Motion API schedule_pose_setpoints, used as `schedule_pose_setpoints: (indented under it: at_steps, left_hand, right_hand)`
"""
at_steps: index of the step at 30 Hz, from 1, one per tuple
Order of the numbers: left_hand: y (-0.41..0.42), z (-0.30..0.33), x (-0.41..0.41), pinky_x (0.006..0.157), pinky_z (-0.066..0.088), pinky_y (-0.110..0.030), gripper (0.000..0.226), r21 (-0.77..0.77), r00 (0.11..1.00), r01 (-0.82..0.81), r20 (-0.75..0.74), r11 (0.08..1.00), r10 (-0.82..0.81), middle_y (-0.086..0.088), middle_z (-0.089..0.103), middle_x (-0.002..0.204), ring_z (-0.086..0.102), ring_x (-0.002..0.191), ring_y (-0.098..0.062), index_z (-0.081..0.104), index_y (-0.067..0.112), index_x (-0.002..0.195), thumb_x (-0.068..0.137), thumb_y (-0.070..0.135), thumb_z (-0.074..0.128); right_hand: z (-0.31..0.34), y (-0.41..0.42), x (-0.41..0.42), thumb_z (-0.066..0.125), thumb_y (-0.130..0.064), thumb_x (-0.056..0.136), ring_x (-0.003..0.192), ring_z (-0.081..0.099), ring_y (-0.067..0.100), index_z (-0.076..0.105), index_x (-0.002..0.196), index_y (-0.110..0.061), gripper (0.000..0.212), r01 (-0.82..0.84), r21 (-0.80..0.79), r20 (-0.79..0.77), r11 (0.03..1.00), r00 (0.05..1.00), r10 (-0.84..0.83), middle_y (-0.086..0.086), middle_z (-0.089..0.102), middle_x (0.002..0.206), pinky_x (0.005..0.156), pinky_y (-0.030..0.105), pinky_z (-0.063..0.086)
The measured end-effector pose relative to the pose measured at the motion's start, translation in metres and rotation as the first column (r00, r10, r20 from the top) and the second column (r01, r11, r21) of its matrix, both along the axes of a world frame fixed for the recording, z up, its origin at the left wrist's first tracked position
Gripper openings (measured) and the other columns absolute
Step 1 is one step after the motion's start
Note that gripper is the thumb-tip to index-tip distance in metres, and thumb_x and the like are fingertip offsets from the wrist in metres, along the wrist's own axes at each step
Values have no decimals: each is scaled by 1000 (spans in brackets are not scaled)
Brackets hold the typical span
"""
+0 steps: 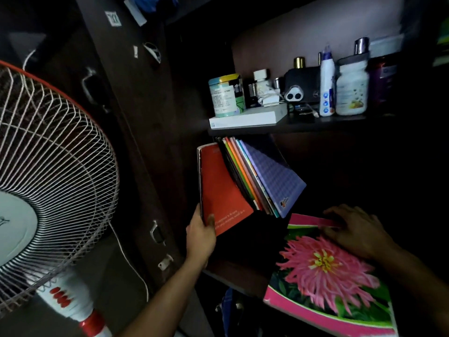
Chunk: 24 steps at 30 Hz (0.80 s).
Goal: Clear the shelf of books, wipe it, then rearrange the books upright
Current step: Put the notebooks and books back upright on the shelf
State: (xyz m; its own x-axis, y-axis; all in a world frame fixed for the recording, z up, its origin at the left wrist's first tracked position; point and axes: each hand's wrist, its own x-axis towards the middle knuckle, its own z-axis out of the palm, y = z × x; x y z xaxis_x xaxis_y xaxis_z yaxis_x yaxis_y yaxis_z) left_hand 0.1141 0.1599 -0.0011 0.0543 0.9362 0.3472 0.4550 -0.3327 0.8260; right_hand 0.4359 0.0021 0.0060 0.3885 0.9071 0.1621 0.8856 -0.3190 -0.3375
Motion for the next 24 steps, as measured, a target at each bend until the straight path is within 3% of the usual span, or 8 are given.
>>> schedule_pose_setpoints:
  at_steps: [4, 7, 10, 12, 14, 18, 20, 24]
  left_hand:
    - [1, 2, 8, 100, 53, -47, 41, -87, 974, 86, 216, 992, -66, 14, 68, 122, 65, 111, -12, 47, 47, 140, 102, 33, 55]
    - [-9, -2, 6, 99, 53, -44, 37, -61, 950, 155, 284, 986, -131, 16, 70, 119, 66, 110, -9, 52, 53, 132, 95, 53, 58]
    - [-12, -4, 2, 93, 54, -35, 48, -40, 939, 179, 306, 983, -158, 21, 70, 116, 67, 107, -4, 51, 65, 121, 76, 84, 53]
    - [-5, -5, 4, 93, 52, -33, 44, -44, 952, 177, 263, 983, -159, 21, 68, 119, 65, 109, -3, 46, 61, 130, 88, 71, 54]
    - [3, -6, 8, 95, 51, -32, 46, -79, 949, 203, 262, 976, -176, 19, 67, 123, 65, 109, -3, 42, 52, 141, 102, 34, 56]
    - [15, 7, 17, 90, 54, -28, 52, -179, 905, 289, 370, 940, -208, 19, 74, 108, 71, 100, -8, 53, 46, 128, 100, 2, 52]
    - [13, 4, 20, 90, 55, -29, 39, -167, 909, 257, 375, 952, -180, 16, 75, 108, 71, 101, -9, 54, 37, 133, 103, 11, 53]
    - [3, -6, 16, 105, 50, -45, 42, -131, 956, 231, 217, 964, -199, 11, 69, 125, 66, 116, -12, 55, 40, 135, 94, 50, 60]
  right_hand:
    - [22, 19, 3, 53, -100, 50, 124, 56, 21, 59, 131, -34, 105, -39, -124, -119, 991, 993, 24, -5, 59, 135, 101, 39, 47]
    - [44, 47, -23, 81, -76, 57, 107, 64, 17, 60, 128, -30, 87, -59, -2, -380, 998, 923, 54, -6, 66, 121, 86, 29, 50]
    - [27, 81, -64, 76, -54, 82, 126, 55, 24, 29, 156, -26, 92, -72, 97, -464, 993, 879, 109, -1, 50, 139, 95, 29, 44]
    - [4, 95, -71, 73, -51, 86, 129, 53, 28, 26, 157, -21, 91, -45, 163, -334, 986, 937, 98, 7, 46, 149, 97, 32, 44]
    - [-8, 102, -61, 78, -42, 85, 125, 56, 29, 38, 152, -15, 83, -20, 230, -354, 973, 930, 102, 12, 53, 143, 91, 27, 43]
    - [-17, 107, -46, 84, -31, 80, 110, 59, 23, 50, 140, -17, 70, -26, 322, -402, 946, 901, 161, 11, 56, 129, 67, 10, 43]
    - [-19, 109, -44, 83, -31, 82, 105, 57, 22, 47, 140, -20, 69, -40, 321, -408, 946, 896, 177, 10, 53, 128, 58, 7, 43]
    - [-20, 110, -42, 82, -35, 82, 115, 58, 27, 41, 143, -27, 74, -53, 334, -420, 941, 886, 198, 9, 51, 129, 83, 30, 45]
